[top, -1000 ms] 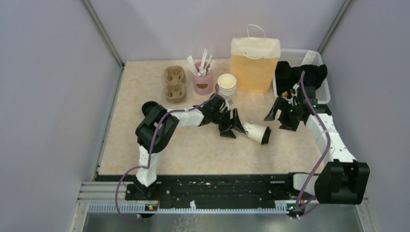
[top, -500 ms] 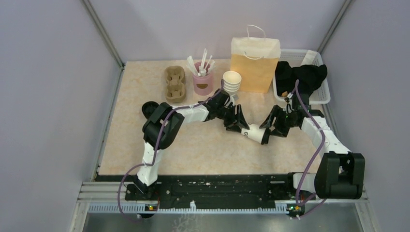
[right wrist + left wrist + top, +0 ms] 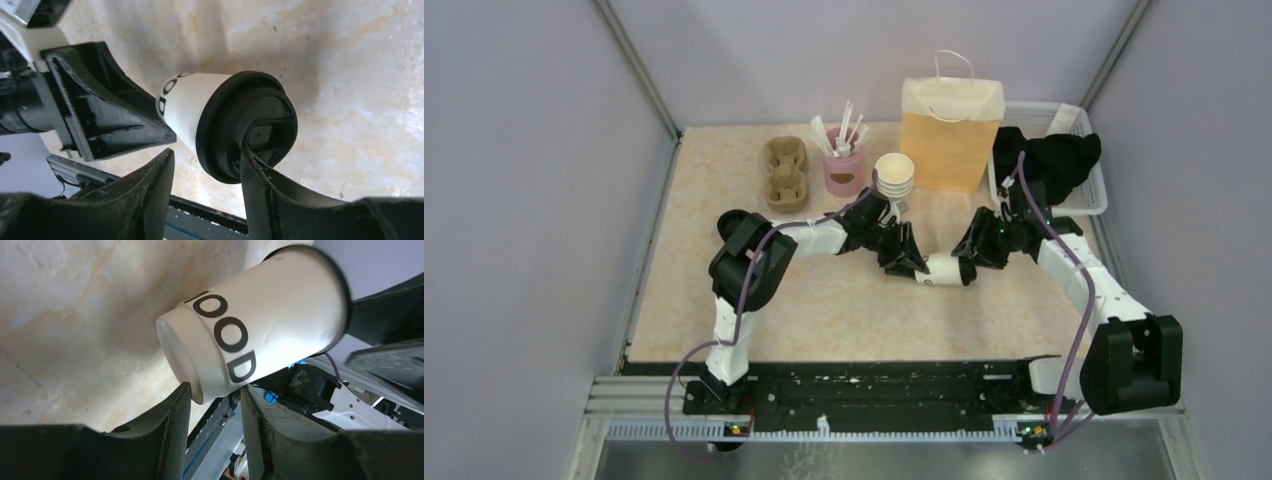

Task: Pack the takeout coffee

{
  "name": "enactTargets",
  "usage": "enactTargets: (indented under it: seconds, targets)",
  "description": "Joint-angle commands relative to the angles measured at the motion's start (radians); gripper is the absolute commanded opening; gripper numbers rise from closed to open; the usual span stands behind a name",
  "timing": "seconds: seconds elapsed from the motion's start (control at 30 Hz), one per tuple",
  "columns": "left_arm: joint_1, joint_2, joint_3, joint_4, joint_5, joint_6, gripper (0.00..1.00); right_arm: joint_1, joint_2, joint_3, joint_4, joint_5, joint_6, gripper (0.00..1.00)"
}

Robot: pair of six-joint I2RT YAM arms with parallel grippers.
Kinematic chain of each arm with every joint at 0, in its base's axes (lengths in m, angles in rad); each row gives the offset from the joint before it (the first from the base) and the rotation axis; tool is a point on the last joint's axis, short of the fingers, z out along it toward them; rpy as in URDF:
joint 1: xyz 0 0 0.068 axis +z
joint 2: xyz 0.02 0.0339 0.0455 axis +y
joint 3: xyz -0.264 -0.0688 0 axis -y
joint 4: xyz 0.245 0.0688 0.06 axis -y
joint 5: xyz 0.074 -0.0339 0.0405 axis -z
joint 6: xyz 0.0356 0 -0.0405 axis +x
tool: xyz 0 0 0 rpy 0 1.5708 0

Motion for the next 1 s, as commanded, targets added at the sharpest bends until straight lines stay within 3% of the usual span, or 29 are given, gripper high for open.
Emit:
enactTargets:
  seconds: [0.0, 0.4, 0.53, 0.63, 0.77, 0.97]
  targets:
    - [-0.020, -0.041, -0.069, 0.013, -0.076, -0.006, 0.48, 0.101, -0.035, 0.086, 0.040, -0.065, 0.087, 0.50]
    - [-0.014, -0.089, -0.136, 0.020, -0.106, -0.016, 0.56, 0.213, 0.009, 0.108, 0.049, 0.002, 0.092, 0.56]
    - [-0.013, -0.176, -0.166, -0.029, -0.142, 0.048, 0.64, 0.182, 0.009, 0.171, -0.021, 0.091, 0.033, 0.83]
    - [-0.013, -0.242, -0.188, -0.091, -0.157, 0.108, 0.72, 0.089, 0.025, 0.163, -0.032, 0.024, 0.008, 0.95]
    - [-0.012, -0.340, -0.231, -0.133, -0.168, 0.146, 0.85, -0.017, 0.046, 0.086, 0.008, -0.082, 0.229, 0.99]
    - [-0.012, -0.471, -0.239, -0.258, -0.211, 0.220, 0.95, 0.097, 0.004, 0.017, 0.079, 0.107, 0.644, 0.99]
